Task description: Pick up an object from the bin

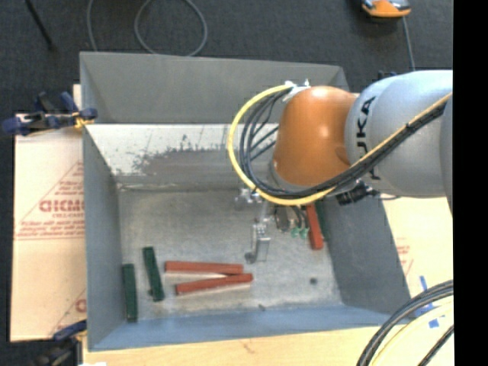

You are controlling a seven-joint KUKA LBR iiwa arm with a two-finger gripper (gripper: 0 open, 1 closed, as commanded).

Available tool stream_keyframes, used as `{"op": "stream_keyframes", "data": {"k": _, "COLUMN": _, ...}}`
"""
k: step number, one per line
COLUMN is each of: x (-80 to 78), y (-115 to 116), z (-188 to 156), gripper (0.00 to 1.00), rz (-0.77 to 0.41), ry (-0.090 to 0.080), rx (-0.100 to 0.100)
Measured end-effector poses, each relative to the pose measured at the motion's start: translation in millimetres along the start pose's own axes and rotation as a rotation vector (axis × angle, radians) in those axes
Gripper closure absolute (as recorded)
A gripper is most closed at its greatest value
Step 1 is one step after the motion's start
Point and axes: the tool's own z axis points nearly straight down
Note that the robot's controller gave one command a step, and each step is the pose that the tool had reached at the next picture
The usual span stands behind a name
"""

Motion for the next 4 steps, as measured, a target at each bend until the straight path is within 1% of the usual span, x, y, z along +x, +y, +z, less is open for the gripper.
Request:
{"op": "stream_keyframes", "data": {"k": 1, "x": 72.9, "y": 71.4, "z": 96.7, "gripper": 0.00, "rz": 0.046, "ry": -0.008, "rx": -0.003}}
{"op": "stream_keyframes", "data": {"k": 2, "x": 73.4, "y": 69.0, "z": 95.3, "gripper": 1.00, "rz": 0.050, "ry": -0.003, "rx": -0.001}}
{"op": "stream_keyframes", "data": {"k": 3, "x": 60.3, "y": 95.2, "z": -115.5, "gripper": 1.00, "rz": 0.055, "ry": -0.007, "rx": -0.002}}
{"op": "stream_keyframes", "data": {"k": 4, "x": 61.5, "y": 94.4, "z": -111.0, "gripper": 0.00, "rz": 0.054, "ry": 0.000, "rx": 0.001}}
